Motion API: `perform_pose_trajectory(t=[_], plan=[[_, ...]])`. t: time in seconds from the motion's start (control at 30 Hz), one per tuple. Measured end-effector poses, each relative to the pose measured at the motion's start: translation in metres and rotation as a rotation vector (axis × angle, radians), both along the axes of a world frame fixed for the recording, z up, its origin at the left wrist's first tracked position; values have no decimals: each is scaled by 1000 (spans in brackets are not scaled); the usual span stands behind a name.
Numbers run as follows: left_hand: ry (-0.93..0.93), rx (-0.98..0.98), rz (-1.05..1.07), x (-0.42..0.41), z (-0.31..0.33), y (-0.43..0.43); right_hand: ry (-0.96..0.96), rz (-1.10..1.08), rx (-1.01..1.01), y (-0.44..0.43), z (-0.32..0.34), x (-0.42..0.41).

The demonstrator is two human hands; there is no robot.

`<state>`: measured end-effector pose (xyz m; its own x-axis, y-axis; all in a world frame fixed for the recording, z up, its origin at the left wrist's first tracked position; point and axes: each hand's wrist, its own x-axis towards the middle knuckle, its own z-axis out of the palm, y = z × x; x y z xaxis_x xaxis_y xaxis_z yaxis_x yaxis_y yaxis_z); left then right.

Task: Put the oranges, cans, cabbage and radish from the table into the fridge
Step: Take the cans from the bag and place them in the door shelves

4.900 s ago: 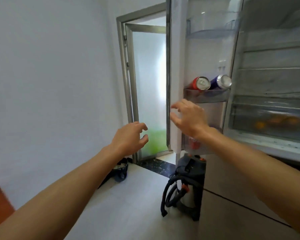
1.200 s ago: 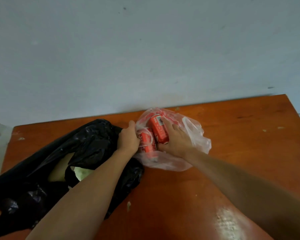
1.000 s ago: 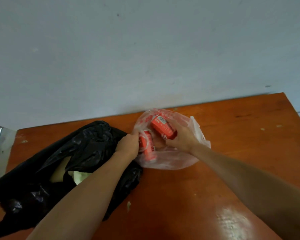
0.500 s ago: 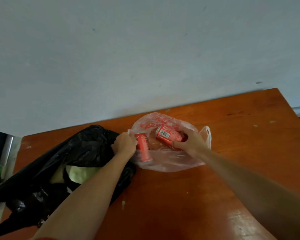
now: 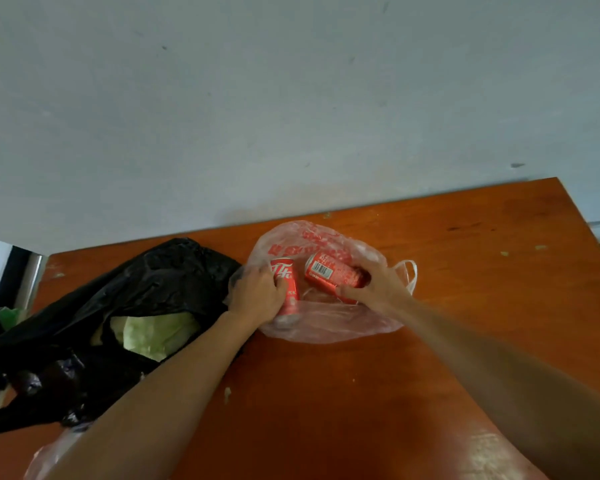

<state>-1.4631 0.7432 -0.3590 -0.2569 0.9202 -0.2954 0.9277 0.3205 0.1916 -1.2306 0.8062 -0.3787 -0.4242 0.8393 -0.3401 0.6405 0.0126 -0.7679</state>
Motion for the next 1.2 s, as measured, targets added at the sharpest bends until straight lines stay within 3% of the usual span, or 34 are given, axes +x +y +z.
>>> perform_pose_trajectory(t=[0.1, 0.23, 0.33, 0.47, 0.57, 0.77, 0.97, 1.1, 1.2], plan=[[-249, -123, 232, 8, -10, 11, -45, 81, 36, -1, -1, 7], [-300, -258, 278, 15, -19, 23, -108, 128, 78, -3, -1, 18], [-256, -292, 161, 23, -18, 29, -183, 150, 60, -4, -3, 24], [49, -187, -114, 38, -22, 23, -217, 43, -102, 0, 2, 36], [169, -163, -278, 47, -24, 10, -188, -74, -182, -2, 8, 55], [-95, 3, -312, 53, -2, -22, -315, -129, -34, -15, 25, 85], [-155, 31, -398, 60, 21, -51, -429, -121, -14, -45, 34, 89], [-295, 117, -346, 57, 20, -71, -467, -141, 9, -71, 38, 87], [-233, 101, -353, 53, 21, -85, -515, -153, 25, -88, 38, 88]])
